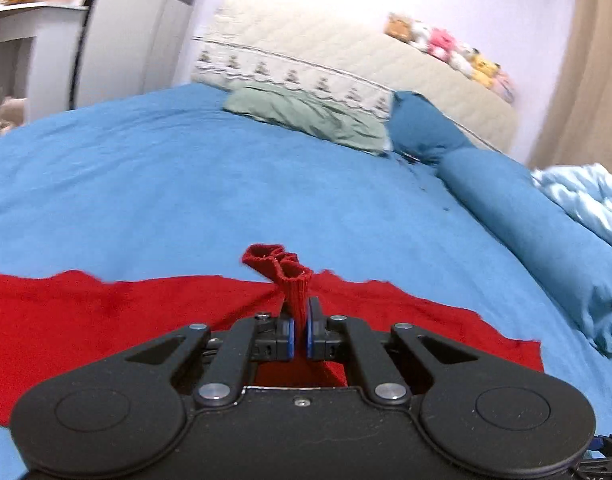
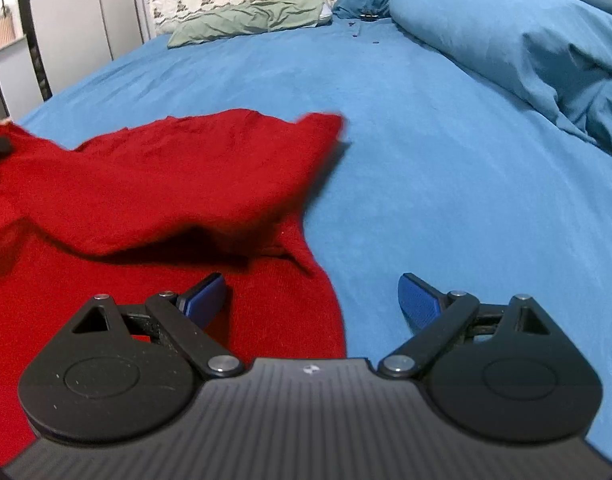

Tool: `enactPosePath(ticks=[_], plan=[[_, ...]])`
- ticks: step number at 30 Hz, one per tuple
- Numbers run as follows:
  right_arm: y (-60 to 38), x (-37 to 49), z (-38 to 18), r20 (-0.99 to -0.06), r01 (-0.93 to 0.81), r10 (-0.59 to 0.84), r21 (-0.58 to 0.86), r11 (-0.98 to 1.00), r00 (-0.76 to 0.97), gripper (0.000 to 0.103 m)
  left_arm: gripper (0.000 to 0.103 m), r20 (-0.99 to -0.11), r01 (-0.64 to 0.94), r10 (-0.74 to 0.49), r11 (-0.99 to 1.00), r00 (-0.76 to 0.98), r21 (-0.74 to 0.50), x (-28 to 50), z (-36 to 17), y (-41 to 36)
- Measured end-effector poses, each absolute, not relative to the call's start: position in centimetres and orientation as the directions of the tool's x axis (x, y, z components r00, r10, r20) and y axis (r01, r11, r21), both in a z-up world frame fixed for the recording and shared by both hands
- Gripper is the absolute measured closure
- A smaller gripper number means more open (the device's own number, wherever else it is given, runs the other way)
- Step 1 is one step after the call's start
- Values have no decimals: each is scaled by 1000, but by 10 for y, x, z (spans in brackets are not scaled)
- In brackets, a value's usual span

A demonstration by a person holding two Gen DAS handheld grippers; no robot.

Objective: Fold small clothes

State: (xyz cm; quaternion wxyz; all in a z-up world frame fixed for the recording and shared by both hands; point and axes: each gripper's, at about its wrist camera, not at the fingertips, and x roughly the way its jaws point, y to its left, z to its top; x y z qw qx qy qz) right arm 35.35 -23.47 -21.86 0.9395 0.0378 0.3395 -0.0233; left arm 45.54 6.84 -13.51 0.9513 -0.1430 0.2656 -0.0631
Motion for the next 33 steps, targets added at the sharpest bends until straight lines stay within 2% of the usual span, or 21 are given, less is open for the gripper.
enactPosePath(ticks=[3,6,12,17,19,22,24,25,27,28,29,33], plan=[[-229,361,-222,-640,66,-33,28,997,768,0,98,-502,1,-162,952,850,-305,449,-146,88],[-227,371,-223,-640,73,-45,17,997,767,0,98,-519,-15,-184,935,835,-355,446,-161,99],[-222,390,-222,-649,72,-61,-10,997,758,0,98,-466,-76,-90,943,880,-324,436,-158,118],[-222,390,-225,-646,72,-68,-21,997,760,0,98,-485,-42,-108,957,868,-288,429,-170,124],[-222,391,-224,-651,85,-90,-39,996,754,0,97,-509,-21,-110,969,854,-245,428,-174,120],[-228,388,-222,-659,99,-126,-79,992,742,0,87,-584,-72,-62,977,809,-203,431,-181,125],[-235,383,-218,-678,90,-123,-84,992,725,0,87,-629,-118,-25,976,777,-185,423,-180,134],[-236,380,-214,-691,72,-106,-78,994,715,0,82,-633,-122,-19,976,774,-179,414,-174,139],[-234,368,-200,-695,6,-32,-41,999,718,0,51,-601,-103,-25,979,799,-178,396,-159,146],[-229,363,-192,-673,-45,27,-10,999,739,0,24,-578,-84,-34,981,816,-176,391,-151,147],[-223,361,-186,-656,-81,69,12,997,752,0,7,-551,-56,-50,983,833,-174,388,-145,145],[-182,385,-188,-636,-151,139,36,988,759,0,6,-541,35,-148,976,828,-214,411,-137,127]])
